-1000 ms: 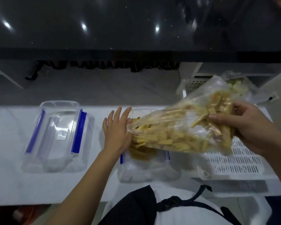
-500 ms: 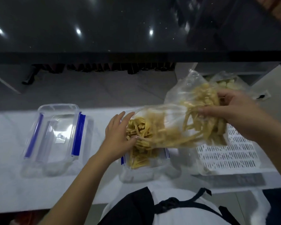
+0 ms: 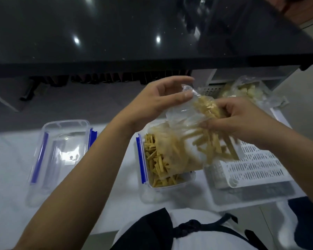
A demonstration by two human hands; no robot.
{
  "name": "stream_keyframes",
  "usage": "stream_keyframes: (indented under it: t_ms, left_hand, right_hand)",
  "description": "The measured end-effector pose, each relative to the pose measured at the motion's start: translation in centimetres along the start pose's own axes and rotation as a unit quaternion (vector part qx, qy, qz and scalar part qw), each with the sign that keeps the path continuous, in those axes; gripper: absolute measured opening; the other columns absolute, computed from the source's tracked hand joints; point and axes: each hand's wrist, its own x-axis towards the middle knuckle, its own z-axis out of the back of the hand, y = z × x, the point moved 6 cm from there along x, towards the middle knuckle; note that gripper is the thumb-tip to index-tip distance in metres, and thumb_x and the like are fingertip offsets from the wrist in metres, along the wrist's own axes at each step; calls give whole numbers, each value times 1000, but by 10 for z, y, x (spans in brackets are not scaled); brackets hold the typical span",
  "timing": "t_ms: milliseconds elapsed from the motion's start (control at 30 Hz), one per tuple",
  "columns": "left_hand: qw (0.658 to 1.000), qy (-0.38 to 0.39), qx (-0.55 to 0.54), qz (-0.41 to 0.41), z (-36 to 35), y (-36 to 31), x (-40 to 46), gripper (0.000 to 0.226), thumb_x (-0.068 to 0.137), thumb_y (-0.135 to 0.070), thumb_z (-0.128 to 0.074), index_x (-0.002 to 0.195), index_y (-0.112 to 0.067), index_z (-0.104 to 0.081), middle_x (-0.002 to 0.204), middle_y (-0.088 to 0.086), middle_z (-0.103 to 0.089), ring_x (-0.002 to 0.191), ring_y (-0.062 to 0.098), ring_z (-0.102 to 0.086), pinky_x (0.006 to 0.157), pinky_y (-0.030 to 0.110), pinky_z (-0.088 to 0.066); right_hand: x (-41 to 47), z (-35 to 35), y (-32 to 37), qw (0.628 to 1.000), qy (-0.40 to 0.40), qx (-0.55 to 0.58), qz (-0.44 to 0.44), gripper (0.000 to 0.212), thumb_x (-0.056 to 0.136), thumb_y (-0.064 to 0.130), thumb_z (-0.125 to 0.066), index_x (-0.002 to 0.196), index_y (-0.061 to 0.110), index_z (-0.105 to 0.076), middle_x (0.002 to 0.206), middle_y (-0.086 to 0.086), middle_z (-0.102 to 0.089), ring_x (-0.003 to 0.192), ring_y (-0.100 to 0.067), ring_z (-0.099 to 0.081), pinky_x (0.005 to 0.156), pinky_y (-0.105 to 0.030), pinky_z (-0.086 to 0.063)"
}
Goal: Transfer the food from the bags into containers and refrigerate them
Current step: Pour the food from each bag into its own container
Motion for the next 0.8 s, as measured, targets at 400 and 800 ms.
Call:
stream_keyframes:
  t_ms: [400, 800]
  left_hand:
    - [989, -115, -95, -13, 27, 31, 19, 21, 96, -19, -64, 108, -5, -74, 94, 10, -72, 87, 21, -67, 85, 38, -55]
    - [988, -102, -113, 0, 32, 37, 21, 23, 96, -22, -65, 110, -6, -74, 100, 11, -73, 93, 23, -69, 81, 34, -56]
  right_hand:
    - [-33, -1, -32, 991, -77, -55, -93, 13, 79, 7, -80, 90, 13, -77, 80, -11, -76, 75, -28, -73, 74, -47, -62]
    - [-64, 12, -20, 972, -228, -40, -31, 11, 85, 20, -74, 93, 15, -79, 79, 1, -77, 68, -11, -70, 58, -14, -54]
